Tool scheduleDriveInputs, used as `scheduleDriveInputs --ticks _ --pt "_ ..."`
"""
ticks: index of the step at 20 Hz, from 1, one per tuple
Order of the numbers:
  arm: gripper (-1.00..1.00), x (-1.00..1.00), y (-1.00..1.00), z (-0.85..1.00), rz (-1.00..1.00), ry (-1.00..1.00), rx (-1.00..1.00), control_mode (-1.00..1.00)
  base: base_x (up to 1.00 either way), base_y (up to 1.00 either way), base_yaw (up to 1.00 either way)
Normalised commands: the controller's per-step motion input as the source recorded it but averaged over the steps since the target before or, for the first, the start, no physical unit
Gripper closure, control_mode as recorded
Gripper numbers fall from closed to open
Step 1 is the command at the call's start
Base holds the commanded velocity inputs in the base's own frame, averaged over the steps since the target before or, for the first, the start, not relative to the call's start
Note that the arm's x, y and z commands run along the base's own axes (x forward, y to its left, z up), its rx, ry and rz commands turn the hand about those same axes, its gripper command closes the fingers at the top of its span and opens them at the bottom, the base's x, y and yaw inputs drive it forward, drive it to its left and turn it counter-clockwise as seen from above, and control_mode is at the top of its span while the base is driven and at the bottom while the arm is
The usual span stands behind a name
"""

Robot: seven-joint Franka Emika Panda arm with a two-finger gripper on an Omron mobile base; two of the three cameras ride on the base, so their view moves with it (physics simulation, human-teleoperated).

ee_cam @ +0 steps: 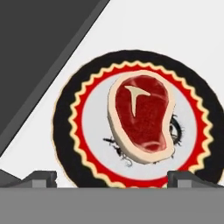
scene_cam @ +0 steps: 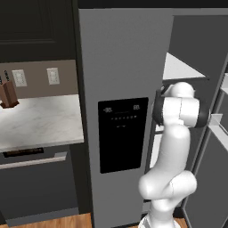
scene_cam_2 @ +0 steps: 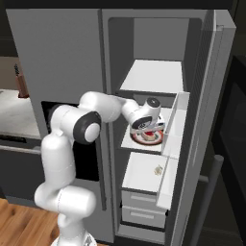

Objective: Transport the steak from the fridge to the microwave and turn on the microwave.

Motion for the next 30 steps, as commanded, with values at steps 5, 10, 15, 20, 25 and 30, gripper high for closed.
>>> scheduleDriveInputs --ticks 5,10,15,20,25,30 --pt "-1.00 0.19 0.00 -0.25 0.00 0.02 0.00 -1.00 0.00 0.00 0.00" --pt "-1.00 0.13 0.00 -0.24 0.01 0.00 0.00 -1.00 0.00 0.00 0.00" --pt "-1.00 0.06 -0.05 -0.27 0.03 0.00 0.00 -1.00 0.00 0.00 0.00" --pt "-1.00 0.07 -0.15 -0.14 0.03 -0.03 0.00 -1.00 0.00 0.00 0.00" --pt "-1.00 0.10 -0.14 0.00 0.00 -0.09 0.01 -1.00 0.00 0.00 0.00" --pt "-1.00 0.04 -0.04 -0.01 0.00 -0.05 0.00 -1.00 0.00 0.00 0.00"
